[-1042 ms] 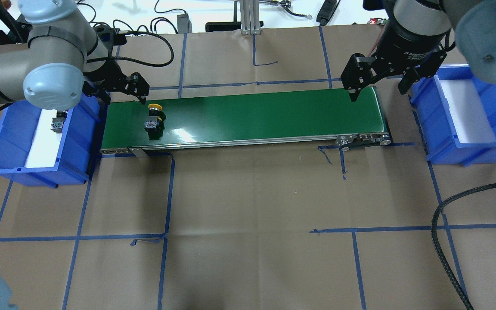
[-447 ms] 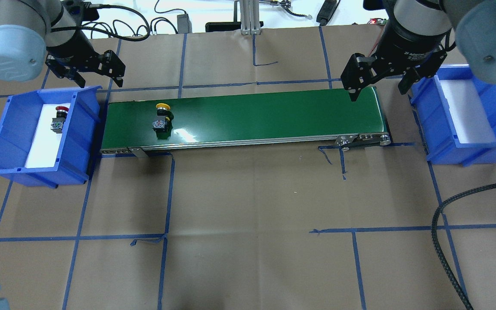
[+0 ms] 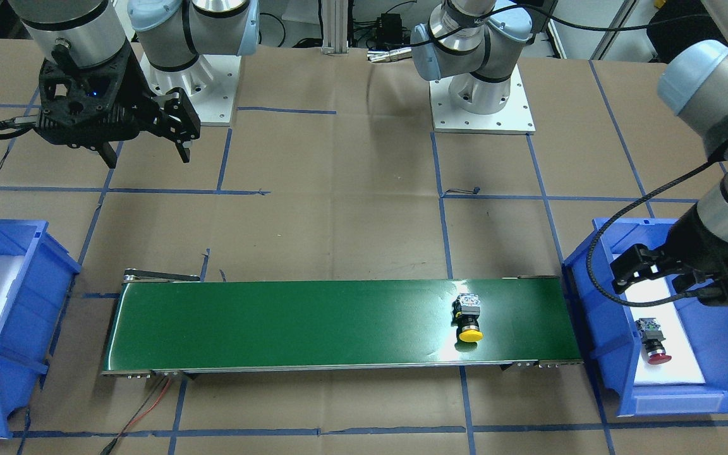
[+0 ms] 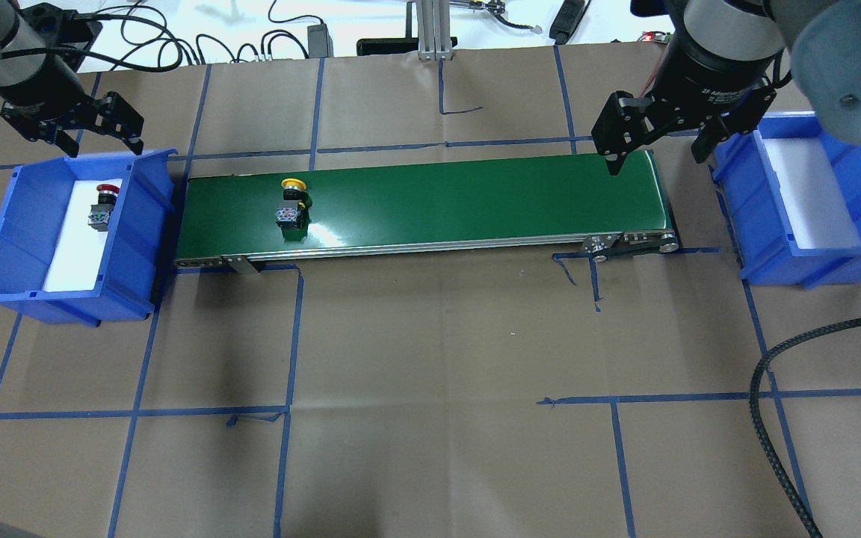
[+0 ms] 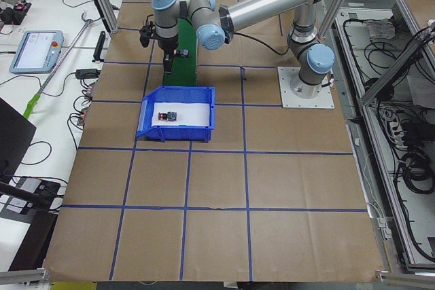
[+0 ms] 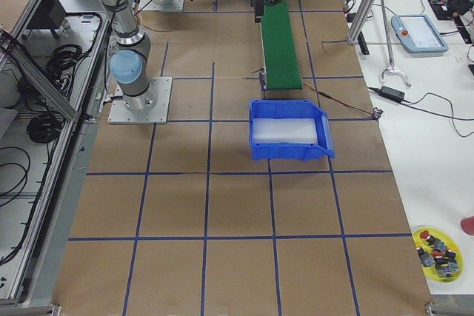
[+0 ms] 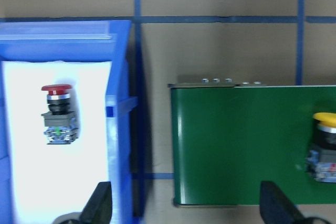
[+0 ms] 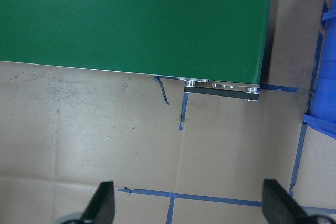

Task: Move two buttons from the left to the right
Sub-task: 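Move the left gripper back down into the bin onto the red button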

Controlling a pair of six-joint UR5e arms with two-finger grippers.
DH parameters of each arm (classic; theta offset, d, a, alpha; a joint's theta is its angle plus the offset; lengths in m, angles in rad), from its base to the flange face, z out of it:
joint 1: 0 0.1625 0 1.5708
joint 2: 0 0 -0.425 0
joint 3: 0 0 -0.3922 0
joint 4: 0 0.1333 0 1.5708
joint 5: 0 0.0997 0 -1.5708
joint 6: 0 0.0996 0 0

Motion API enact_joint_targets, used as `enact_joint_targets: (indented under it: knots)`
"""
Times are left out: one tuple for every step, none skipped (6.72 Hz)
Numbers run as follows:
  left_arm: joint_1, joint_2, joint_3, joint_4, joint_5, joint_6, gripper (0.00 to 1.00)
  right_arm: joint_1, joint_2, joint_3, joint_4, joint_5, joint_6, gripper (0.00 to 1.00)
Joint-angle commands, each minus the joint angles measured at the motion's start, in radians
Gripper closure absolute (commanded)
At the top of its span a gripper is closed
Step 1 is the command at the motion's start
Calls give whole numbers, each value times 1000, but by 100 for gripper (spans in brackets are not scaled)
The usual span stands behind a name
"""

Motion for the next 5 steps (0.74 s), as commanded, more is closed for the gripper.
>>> enact_joint_targets:
  knots:
    - [128, -38, -1, 14, -1, 103, 0, 0, 0, 0, 1, 0, 0, 0]
    - [145, -64, -2, 40, -9, 107, 0, 0, 0, 2, -1, 0, 0, 0]
    - [145, -86, -31, 115, -11, 107, 0, 0, 0, 0, 1, 0, 0, 0]
    - [147, -119, -35, 161, -14, 107, 0, 0, 0, 0, 1, 0, 0, 0]
    - [147, -148, -35, 166, -14, 107, 0, 0, 0, 0, -1, 0, 0, 0]
